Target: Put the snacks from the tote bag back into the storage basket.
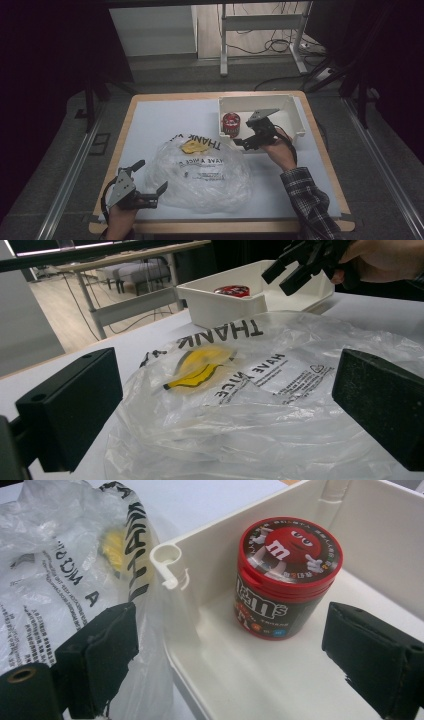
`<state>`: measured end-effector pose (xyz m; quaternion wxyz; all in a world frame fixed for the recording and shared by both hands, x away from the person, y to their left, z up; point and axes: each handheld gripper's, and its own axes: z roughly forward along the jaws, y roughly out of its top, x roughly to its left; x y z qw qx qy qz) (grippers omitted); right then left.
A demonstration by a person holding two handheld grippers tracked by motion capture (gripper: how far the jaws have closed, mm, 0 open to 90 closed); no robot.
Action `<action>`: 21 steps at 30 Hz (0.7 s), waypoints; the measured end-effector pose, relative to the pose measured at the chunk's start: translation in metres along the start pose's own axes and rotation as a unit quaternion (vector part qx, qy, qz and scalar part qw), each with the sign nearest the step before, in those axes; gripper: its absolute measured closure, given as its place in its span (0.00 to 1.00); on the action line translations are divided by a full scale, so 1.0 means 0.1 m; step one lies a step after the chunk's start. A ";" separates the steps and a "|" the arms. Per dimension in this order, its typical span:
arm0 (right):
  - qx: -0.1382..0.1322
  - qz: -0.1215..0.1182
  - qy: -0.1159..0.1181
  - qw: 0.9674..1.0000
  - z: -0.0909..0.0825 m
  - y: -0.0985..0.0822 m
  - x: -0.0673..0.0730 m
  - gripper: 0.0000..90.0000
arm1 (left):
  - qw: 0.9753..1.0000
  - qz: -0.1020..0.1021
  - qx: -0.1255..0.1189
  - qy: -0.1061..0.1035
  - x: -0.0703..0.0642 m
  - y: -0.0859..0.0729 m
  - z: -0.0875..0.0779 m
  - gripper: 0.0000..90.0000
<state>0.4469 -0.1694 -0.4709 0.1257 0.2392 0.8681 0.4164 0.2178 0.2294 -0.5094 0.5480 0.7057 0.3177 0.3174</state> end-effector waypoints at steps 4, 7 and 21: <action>-0.001 -0.001 0.005 1.000 -0.02 -0.01 0.02 0.09 | 1.000 -0.001 0.000 0.000 0.00 0.00 0.00 0.00; -0.005 -0.001 0.007 1.000 -0.05 -0.02 0.03 0.09 | 1.000 0.000 0.000 0.000 0.00 0.00 0.00 0.00; -0.022 0.001 0.009 1.000 -0.18 -0.07 0.09 0.09 | 1.000 -0.002 0.000 -0.001 0.00 0.00 0.00 0.00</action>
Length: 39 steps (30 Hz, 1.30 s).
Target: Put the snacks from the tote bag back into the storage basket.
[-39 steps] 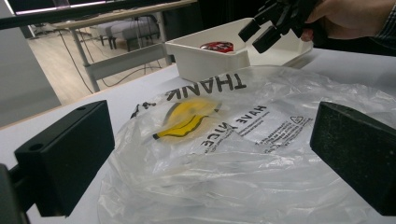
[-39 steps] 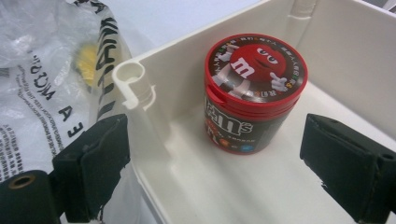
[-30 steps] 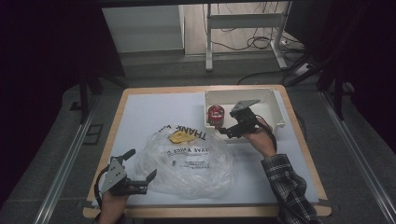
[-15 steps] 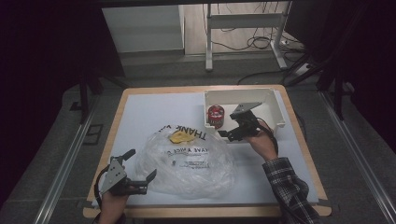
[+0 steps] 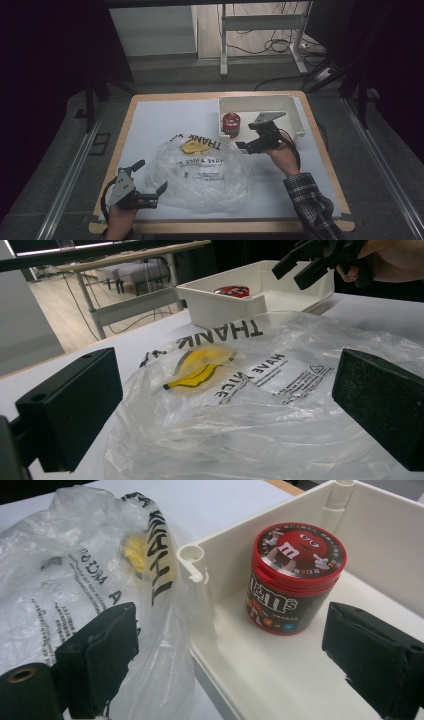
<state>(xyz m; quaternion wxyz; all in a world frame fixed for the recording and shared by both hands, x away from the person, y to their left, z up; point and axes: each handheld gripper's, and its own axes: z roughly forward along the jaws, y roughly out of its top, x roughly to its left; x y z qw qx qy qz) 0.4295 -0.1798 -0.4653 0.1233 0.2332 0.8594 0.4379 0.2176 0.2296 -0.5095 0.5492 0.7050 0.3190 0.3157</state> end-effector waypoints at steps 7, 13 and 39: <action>-0.011 -0.008 -0.008 1.000 -0.11 0.00 0.06 0.09 | 1.000 0.000 0.000 0.000 0.00 0.00 0.00 0.00; -0.021 0.000 -0.011 1.000 -0.18 -0.05 0.09 0.09 | 1.000 0.002 -0.001 0.000 -0.01 0.00 0.00 0.00; -0.037 0.008 -0.015 0.999 -0.41 -0.23 0.24 0.09 | 1.000 0.000 -0.001 -0.001 0.00 0.00 0.00 0.00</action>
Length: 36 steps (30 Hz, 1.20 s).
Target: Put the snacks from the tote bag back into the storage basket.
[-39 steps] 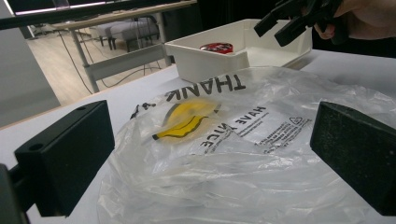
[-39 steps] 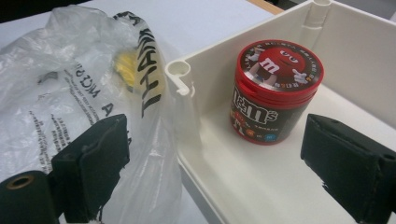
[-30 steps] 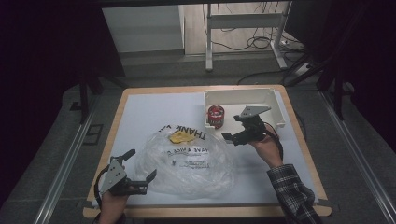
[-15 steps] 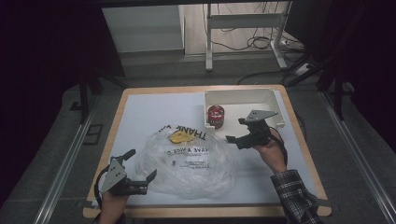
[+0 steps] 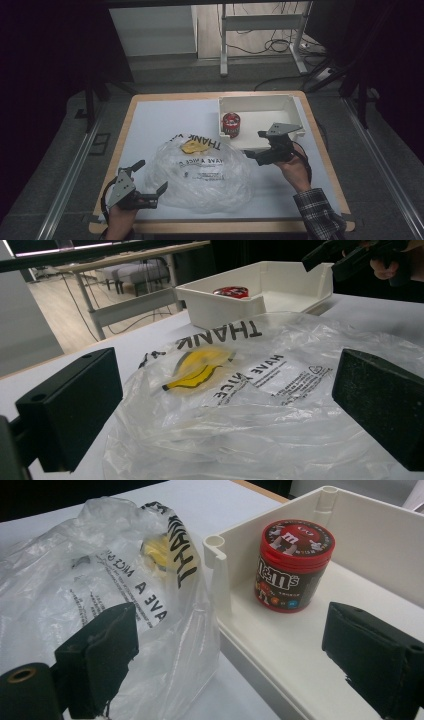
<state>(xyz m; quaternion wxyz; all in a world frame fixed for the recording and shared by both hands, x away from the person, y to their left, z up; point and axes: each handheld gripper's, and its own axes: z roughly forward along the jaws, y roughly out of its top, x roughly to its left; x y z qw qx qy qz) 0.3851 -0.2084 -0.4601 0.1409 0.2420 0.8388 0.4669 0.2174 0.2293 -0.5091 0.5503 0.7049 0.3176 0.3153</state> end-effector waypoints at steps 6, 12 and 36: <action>0.000 0.002 0.001 1.000 -0.06 -0.04 0.03 0.09 | 1.000 0.000 0.000 0.000 0.00 0.00 0.00 0.00; 0.001 0.002 -0.004 1.000 -0.13 -0.07 0.04 0.09 | 1.000 0.000 0.000 0.000 0.00 0.00 0.00 0.00; -0.011 0.000 -0.013 1.000 -0.35 -0.21 0.17 0.09 | 1.000 -0.012 -0.006 -0.004 0.01 0.00 0.00 0.00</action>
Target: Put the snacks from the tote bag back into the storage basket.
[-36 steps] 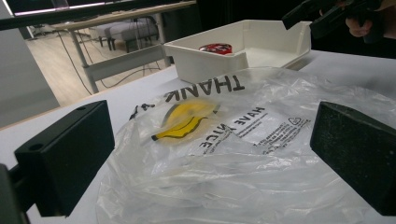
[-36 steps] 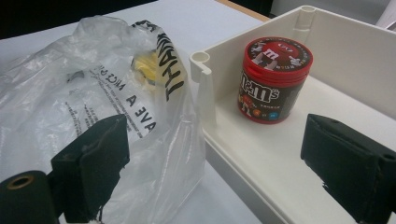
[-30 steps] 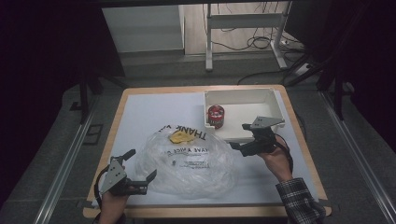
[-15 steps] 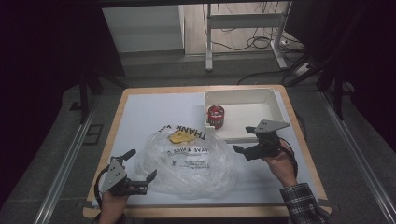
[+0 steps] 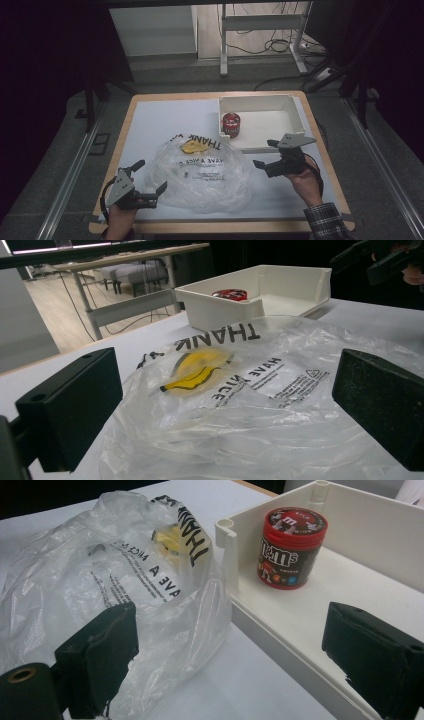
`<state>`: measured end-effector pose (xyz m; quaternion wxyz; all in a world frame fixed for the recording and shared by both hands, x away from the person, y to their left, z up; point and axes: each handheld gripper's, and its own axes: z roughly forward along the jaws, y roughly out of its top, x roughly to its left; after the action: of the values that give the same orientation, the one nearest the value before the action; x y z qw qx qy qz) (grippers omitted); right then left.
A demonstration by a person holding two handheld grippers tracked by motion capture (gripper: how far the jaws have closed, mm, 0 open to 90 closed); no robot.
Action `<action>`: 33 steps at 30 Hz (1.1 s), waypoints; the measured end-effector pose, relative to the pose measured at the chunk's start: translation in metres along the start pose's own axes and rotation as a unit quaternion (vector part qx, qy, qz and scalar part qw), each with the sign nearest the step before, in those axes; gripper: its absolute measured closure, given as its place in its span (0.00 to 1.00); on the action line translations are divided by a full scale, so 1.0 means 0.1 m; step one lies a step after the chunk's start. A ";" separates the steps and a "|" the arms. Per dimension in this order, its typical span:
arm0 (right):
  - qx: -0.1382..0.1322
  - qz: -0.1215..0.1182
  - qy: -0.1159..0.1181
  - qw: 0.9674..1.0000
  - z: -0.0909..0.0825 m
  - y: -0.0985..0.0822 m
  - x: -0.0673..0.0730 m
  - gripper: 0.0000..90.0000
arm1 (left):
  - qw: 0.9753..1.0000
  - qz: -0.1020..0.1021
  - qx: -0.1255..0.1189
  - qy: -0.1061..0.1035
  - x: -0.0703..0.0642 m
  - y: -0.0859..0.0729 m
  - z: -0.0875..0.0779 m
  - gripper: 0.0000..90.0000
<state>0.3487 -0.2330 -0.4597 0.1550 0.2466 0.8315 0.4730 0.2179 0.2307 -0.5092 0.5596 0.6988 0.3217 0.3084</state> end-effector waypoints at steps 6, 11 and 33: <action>-0.011 0.003 -0.003 1.000 -0.09 -0.05 0.03 0.09 | 1.000 0.000 0.001 0.000 0.00 0.00 0.00 0.00; -0.018 0.007 -0.008 1.000 -0.18 -0.11 0.04 0.09 | 1.000 0.001 0.001 0.000 0.00 0.00 0.00 0.00; -0.067 0.022 -0.047 0.996 -0.68 -0.43 0.15 0.09 | 1.000 -0.001 0.001 0.000 -0.01 0.00 0.01 0.00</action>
<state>0.2919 -0.2913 -0.4625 0.1994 0.2757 0.7844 0.5187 0.2181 0.2298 -0.5095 0.5592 0.6991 0.3223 0.3076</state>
